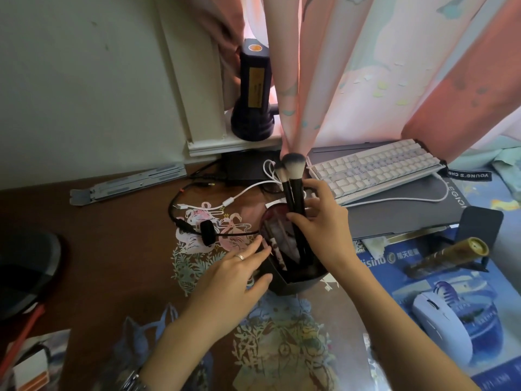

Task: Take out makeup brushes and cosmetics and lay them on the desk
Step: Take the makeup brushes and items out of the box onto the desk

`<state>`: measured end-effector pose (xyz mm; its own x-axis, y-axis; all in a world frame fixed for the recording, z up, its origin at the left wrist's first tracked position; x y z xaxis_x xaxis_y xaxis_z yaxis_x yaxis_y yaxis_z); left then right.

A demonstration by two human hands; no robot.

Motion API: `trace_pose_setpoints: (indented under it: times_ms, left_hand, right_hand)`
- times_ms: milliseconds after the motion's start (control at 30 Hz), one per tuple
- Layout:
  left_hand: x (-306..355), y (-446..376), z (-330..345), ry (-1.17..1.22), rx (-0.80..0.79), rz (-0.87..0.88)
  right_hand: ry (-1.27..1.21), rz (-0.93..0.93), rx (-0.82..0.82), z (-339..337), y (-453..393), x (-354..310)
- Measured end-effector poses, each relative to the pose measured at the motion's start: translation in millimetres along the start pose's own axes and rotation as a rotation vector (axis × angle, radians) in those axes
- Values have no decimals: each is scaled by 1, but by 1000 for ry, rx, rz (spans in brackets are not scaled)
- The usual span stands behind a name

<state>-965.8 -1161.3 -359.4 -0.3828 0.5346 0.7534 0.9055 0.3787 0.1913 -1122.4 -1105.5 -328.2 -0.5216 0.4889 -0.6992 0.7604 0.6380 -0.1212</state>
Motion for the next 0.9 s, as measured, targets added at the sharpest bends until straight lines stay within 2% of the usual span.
trace_pose_setpoints:
  times_ms: [133,367,633,900]
  left_hand:
    - [5,1,-5,-78,-35,0]
    - [25,12,-24,-166,44,86]
    - [30,35,-8,-322,40,180]
    - [20,56,32,-360,-78,192]
  right_hand:
    - [-79,-35,63,-26,-1,-19]
    - [-129,-16,60,-71,30,-32]
    - [-62,116,8,-75,107,16]
    - [-45,299,-43,-45,187,80]
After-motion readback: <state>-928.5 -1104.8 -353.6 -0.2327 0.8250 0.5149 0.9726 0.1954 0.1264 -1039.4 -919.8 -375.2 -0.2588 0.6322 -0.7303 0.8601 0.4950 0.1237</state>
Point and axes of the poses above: each hand's wrist, its own y-axis away from the middle knuckle, its own z-axis out of the palm, x = y × z, the point moved 10 cm from there along -y, towards the middle knuckle, and after that the axes turned 12 degrees about y, right-handed, at the moved point
